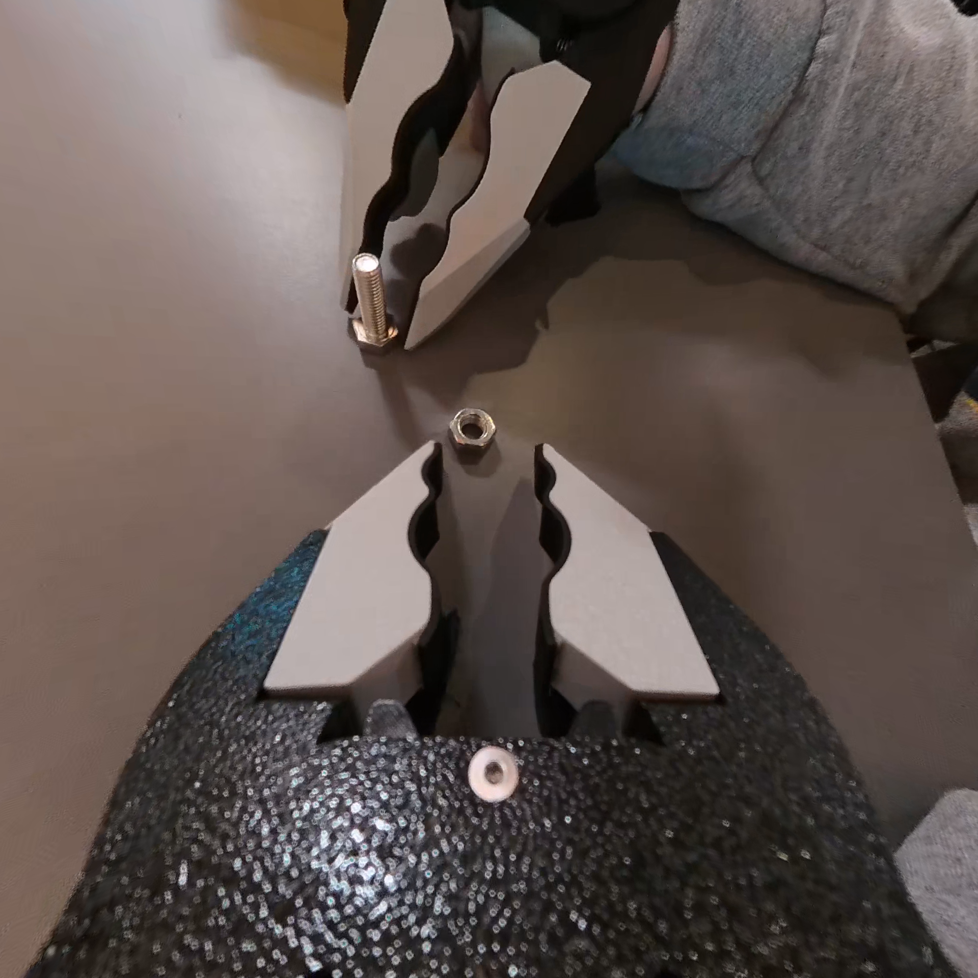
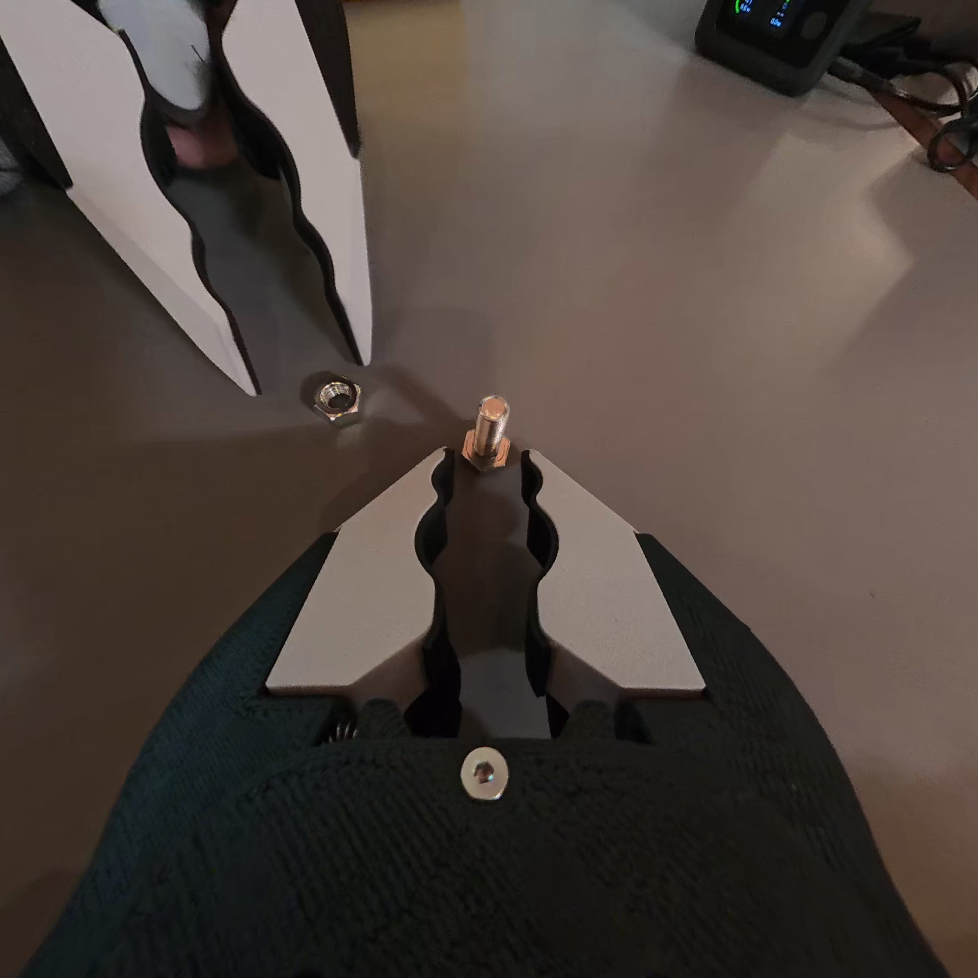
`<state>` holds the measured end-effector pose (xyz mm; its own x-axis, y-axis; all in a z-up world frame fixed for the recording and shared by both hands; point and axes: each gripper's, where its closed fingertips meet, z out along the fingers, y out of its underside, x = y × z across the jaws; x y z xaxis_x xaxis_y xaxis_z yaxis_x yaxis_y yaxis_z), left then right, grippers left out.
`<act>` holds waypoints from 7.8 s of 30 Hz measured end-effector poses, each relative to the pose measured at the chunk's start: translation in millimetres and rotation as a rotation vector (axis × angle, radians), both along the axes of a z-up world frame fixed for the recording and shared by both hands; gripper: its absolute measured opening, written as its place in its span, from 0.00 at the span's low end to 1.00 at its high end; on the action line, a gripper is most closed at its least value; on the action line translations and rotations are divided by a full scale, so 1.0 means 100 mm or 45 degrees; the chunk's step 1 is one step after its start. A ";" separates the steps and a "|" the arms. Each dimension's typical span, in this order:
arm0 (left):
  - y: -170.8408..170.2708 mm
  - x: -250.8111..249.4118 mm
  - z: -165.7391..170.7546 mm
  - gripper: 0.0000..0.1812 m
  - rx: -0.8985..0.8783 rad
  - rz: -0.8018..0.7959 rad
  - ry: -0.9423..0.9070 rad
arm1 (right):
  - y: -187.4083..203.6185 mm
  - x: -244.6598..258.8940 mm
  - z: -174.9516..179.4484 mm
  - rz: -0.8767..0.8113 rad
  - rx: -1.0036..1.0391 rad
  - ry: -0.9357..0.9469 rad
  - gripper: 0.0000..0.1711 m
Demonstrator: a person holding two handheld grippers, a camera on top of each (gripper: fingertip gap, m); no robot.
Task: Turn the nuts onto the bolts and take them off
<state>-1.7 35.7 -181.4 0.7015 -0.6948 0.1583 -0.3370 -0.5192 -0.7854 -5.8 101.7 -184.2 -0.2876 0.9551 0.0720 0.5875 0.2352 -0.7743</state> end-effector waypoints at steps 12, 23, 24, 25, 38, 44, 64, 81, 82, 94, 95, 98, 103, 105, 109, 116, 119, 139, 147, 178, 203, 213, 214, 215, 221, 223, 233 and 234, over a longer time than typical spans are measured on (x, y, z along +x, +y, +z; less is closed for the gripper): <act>0.08 0.05 -0.02 0.13 0.014 0.039 0.029 | -0.02 -0.01 -0.01 0.023 0.010 0.000 0.10; 0.10 0.08 -0.04 0.09 0.047 0.029 0.086 | -0.03 -0.01 -0.01 0.023 0.015 0.002 0.10; 0.10 0.08 -0.04 0.09 0.051 0.030 0.092 | -0.03 -0.01 -0.01 0.023 0.016 0.003 0.10; 0.10 0.08 -0.04 0.09 0.053 0.032 0.095 | -0.03 -0.01 -0.01 0.023 0.017 0.003 0.10; 0.25 -0.12 0.40 0.08 0.320 0.211 0.024 | -0.24 -0.01 0.00 0.117 0.034 0.009 0.10; 0.20 -0.07 0.41 0.08 0.310 0.162 0.041 | -0.47 -0.06 0.00 0.200 0.047 0.004 0.10; 0.20 -0.02 0.32 0.08 0.142 0.208 0.176 | -0.53 -0.10 0.00 0.206 0.047 0.011 0.10; 0.20 -0.03 0.31 0.08 0.141 0.229 0.284 | -0.52 -0.11 0.00 0.200 0.041 0.010 0.10; 0.19 -0.03 0.31 0.09 0.136 0.226 0.275 | -0.52 -0.11 0.00 0.200 0.041 0.011 0.10; 0.08 -0.13 0.21 0.23 0.065 0.173 0.289 | -0.52 -0.11 -0.01 0.199 0.032 0.007 0.10; 0.08 -0.14 0.19 0.24 0.056 0.173 0.276 | -0.52 -0.11 -0.01 0.198 0.031 0.007 0.10; 0.08 -0.15 0.18 0.23 0.043 0.168 0.218 | -0.52 -0.12 -0.01 0.198 0.029 0.006 0.10; 0.05 -0.24 0.01 0.16 -0.023 0.171 0.260 | -0.52 -0.12 -0.01 0.197 0.030 0.006 0.10; 0.05 -0.28 -0.05 0.12 -0.055 0.187 0.251 | -0.52 -0.12 -0.01 0.196 0.032 0.007 0.10; 0.06 -0.26 -0.04 0.14 -0.054 0.177 0.190 | -0.49 -0.12 0.00 0.185 0.068 0.027 0.10; 0.05 -0.06 0.15 0.21 0.093 0.048 0.055 | -0.55 -0.09 0.33 0.252 -0.141 0.250 0.09; 0.01 0.04 0.26 0.19 0.146 -0.021 -0.041 | -0.67 0.01 0.46 0.397 -0.176 0.350 0.09; -0.02 -0.04 0.00 0.08 0.091 -0.042 0.161 | -0.62 0.09 0.20 0.391 -0.017 0.174 0.11; -0.02 -0.03 0.00 0.08 0.103 -0.051 0.181 | -0.67 0.07 0.24 0.400 0.007 0.190 0.09; -0.11 0.13 0.28 0.09 0.194 -0.146 -0.058 | -0.82 0.15 0.58 0.523 -0.112 0.415 0.05; 0.28 -0.56 0.99 0.09 0.697 0.475 -0.288 | -1.31 -0.14 0.06 0.585 -0.031 0.001 0.09; 0.34 -0.11 1.25 0.08 0.898 0.451 -0.622 | -0.74 0.10 1.69 0.406 0.097 0.458 0.09; 0.33 -0.06 1.26 0.08 0.905 0.413 -0.634 | -0.62 0.07 1.73 0.367 0.121 0.428 0.09; 0.32 -0.01 1.26 0.08 0.902 0.374 -0.648 | -0.53 0.05 1.74 0.340 0.126 0.403 0.09; 0.24 0.01 1.32 0.08 0.837 0.268 -0.865 | -0.40 0.04 1.78 0.341 0.016 0.359 0.09; 0.21 0.00 1.36 0.08 0.821 0.238 -0.949 | -0.40 0.03 1.79 0.349 -0.013 0.358 0.09; 0.19 0.04 1.36 0.09 0.791 0.180 -0.996 | -0.50 0.01 1.70 0.421 -0.079 0.308 0.09; 0.19 0.04 1.36 0.09 0.789 0.180 -0.990 | -0.51 0.02 1.70 0.424 -0.081 0.305 0.09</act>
